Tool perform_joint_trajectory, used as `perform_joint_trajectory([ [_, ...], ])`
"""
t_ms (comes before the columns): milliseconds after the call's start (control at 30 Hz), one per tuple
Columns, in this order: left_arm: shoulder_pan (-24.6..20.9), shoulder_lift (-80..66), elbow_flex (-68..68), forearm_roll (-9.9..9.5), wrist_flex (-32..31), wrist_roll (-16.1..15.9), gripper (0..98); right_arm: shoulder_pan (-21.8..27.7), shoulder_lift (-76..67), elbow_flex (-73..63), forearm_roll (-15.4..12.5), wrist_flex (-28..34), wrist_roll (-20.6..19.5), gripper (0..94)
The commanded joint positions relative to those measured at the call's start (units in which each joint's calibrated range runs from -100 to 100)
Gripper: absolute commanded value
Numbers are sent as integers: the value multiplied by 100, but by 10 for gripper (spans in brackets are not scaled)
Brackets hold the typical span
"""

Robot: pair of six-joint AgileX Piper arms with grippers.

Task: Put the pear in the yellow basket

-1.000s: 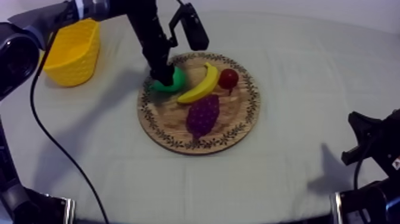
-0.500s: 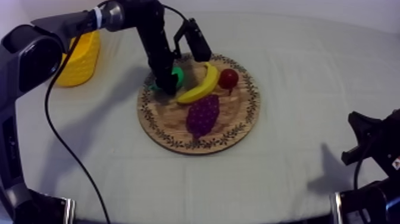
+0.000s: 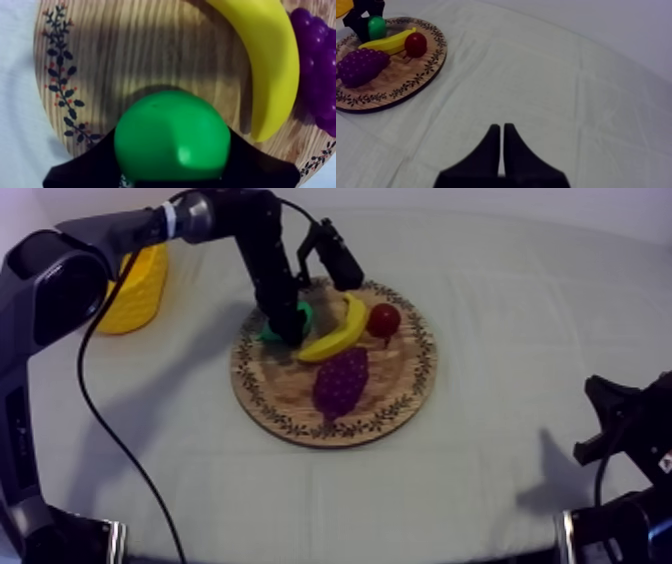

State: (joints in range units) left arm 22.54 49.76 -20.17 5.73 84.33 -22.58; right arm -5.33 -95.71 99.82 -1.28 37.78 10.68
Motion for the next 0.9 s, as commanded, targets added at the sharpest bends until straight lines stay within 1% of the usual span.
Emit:
perform_joint_trajectory([
  [0,31,-44,30,-12,-16,14,440,-3,-4,-5,-1,4,4,4],
  [400,185,-800,372,-61,-49,103,435,-3,-4,-5,-1,4,4,4],
  [867,192,-2043,499,-62,223,196,451,-3,-4,-5,-1,4,4,4],
])
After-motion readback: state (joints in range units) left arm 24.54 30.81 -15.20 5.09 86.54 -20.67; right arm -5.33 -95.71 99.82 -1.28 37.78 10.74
